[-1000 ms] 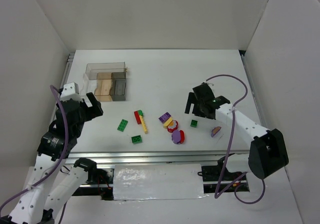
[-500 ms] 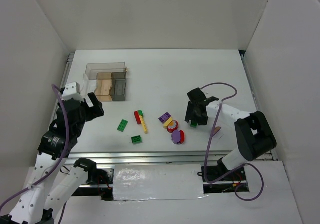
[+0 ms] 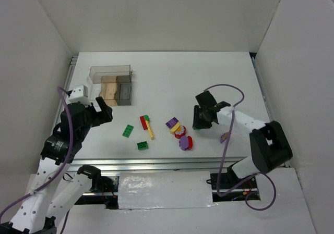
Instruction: Sort the legos into containers by color
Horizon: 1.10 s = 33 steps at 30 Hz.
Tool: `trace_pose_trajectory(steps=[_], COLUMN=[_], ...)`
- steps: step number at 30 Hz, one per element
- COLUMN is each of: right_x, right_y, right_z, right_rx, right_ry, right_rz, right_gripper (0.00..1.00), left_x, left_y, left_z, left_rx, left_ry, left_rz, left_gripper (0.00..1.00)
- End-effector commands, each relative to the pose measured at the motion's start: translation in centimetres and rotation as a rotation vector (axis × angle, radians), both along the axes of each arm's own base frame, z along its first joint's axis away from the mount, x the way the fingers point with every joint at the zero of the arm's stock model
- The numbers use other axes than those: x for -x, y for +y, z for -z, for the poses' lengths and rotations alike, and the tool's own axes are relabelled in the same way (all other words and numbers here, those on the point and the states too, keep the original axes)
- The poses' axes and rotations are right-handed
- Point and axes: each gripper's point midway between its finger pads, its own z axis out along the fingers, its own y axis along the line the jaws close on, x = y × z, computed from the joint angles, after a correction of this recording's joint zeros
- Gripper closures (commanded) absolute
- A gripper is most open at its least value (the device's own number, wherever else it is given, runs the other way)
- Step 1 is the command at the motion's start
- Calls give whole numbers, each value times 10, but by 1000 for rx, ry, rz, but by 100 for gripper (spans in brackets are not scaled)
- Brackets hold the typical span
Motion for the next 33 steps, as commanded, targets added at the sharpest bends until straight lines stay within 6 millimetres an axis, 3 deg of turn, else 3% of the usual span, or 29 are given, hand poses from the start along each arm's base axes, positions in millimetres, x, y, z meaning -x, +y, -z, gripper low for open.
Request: trace_pose_trajectory(steps=[1, 2, 3, 4, 7, 9, 11, 14, 18, 22, 24, 30, 33], right_x=[-9, -1, 2, 20, 59, 76, 89, 96, 96, 98, 97, 92, 86], right_y=[52, 70, 85, 107, 152, 169, 181, 191, 193, 196, 198, 202, 202], right_z=[-73, -90, -108, -132, -175, -191, -201, -210, -225, -237, -236, -236, -239], right_rx=[-166, -226, -258, -309, -444, -485, -506, -524, -525, -545, -543, -541, -532], right_ry=[-262, -302, -376, -441, -551, -589, -614, -651, -720, -740, -737, -756, -784], right_rz=[-268, -355, -446, -553, -811, -937, -1018, -1093, -1148, -1165, -1164, -1158, -1131], right_gripper=[100, 100, 100, 100, 100, 100, 100, 100, 100, 98, 97, 96, 96], left_x=[-7, -8, -1, -3, 9, 24, 31, 39, 48, 55, 57, 60, 61], left_y=[-42, -57, -86, -105, -157, -181, -197, -217, -230, -237, -239, -244, -249], left_z=[-13, -13, -11, -13, -26, -29, -48, -47, -42, -26, -21, -13, -12], left_rx=[151, 203, 291, 387, 675, 849, 904, 920, 917, 941, 940, 927, 912], left_ry=[-24, -15, 20, 19, 46, 116, 79, 146, 184, 234, 240, 270, 281], left_rz=[160, 219, 363, 418, 646, 749, 840, 879, 903, 908, 912, 914, 925], left_gripper=[0, 0, 1, 1, 0, 0, 0, 1, 1, 9, 18, 19, 30])
